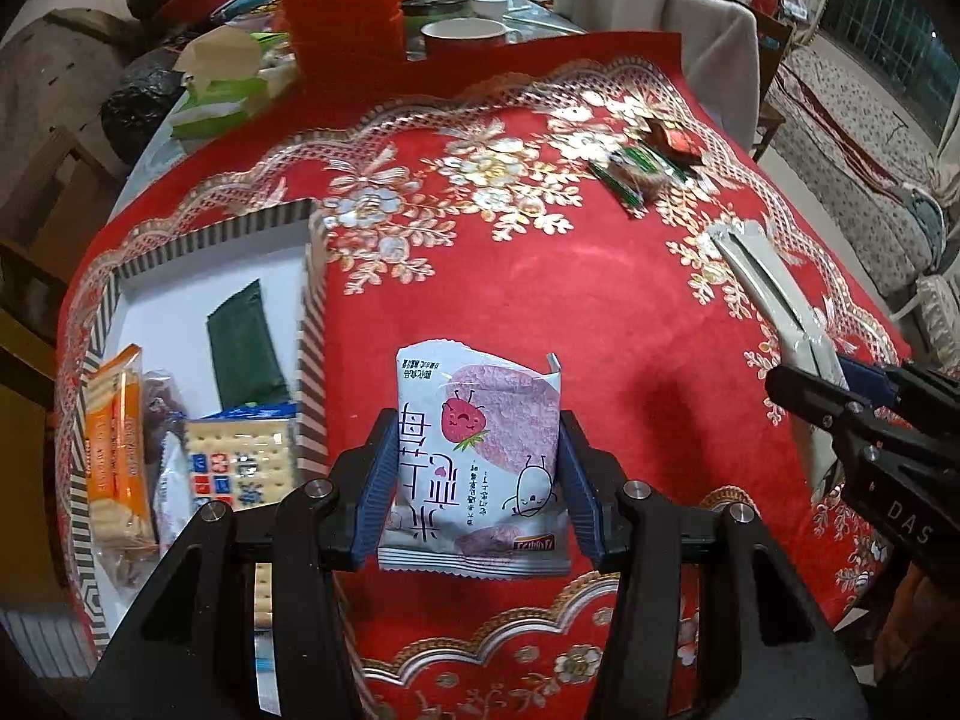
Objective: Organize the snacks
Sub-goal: 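Lift the strawberry packet with the left tool while the right tool lifts the white packet toward the box, then lower both packets over the box and open both tools to drop them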
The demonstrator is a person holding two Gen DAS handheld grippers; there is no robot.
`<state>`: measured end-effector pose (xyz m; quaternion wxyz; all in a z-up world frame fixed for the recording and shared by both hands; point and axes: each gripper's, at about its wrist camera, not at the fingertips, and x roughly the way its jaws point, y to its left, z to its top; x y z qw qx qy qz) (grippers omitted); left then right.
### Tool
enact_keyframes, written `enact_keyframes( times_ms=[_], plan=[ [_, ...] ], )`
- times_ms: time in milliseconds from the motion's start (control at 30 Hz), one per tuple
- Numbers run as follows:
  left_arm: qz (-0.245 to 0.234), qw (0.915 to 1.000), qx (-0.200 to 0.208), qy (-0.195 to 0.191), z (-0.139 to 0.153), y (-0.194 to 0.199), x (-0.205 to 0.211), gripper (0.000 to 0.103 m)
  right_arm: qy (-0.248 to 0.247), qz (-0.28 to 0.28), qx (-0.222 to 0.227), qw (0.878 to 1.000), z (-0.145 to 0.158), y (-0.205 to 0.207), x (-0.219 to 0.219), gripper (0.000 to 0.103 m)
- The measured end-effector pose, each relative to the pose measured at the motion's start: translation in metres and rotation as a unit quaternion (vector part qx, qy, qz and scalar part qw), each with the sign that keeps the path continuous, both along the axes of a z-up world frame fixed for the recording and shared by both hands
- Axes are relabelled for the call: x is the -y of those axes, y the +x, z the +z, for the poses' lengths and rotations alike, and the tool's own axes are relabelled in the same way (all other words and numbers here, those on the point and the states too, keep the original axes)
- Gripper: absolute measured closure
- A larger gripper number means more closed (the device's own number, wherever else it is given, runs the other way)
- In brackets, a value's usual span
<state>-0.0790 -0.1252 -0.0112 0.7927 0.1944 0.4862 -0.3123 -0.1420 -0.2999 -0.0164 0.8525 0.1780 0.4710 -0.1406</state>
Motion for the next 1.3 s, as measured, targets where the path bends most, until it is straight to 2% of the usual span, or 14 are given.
enact_keyframes(
  times_ms=[400, 867, 1100, 1300],
  plan=[
    [0.045, 0.9987, 0.002, -0.025, 0.008, 0.035, -0.052, 0.053, -0.001, 0.021, 0.001, 1.000, 0.006, 0.031, -0.043, 0.073],
    [0.126, 0.9916, 0.012, -0.029, 0.008, 0.084, -0.144, 0.053, 0.031, 0.084, 0.018, 0.996, 0.014, 0.111, -0.121, 0.073],
    [0.124, 0.9919, 0.021, -0.013, 0.002, 0.091, -0.161, 0.053, 0.051, 0.131, 0.018, 0.990, 0.013, 0.167, -0.160, 0.073],
    [0.126, 0.9917, 0.025, -0.007, 0.000, 0.094, -0.167, 0.053, 0.074, 0.144, 0.006, 0.987, 0.006, 0.205, -0.174, 0.073]
  ],
)
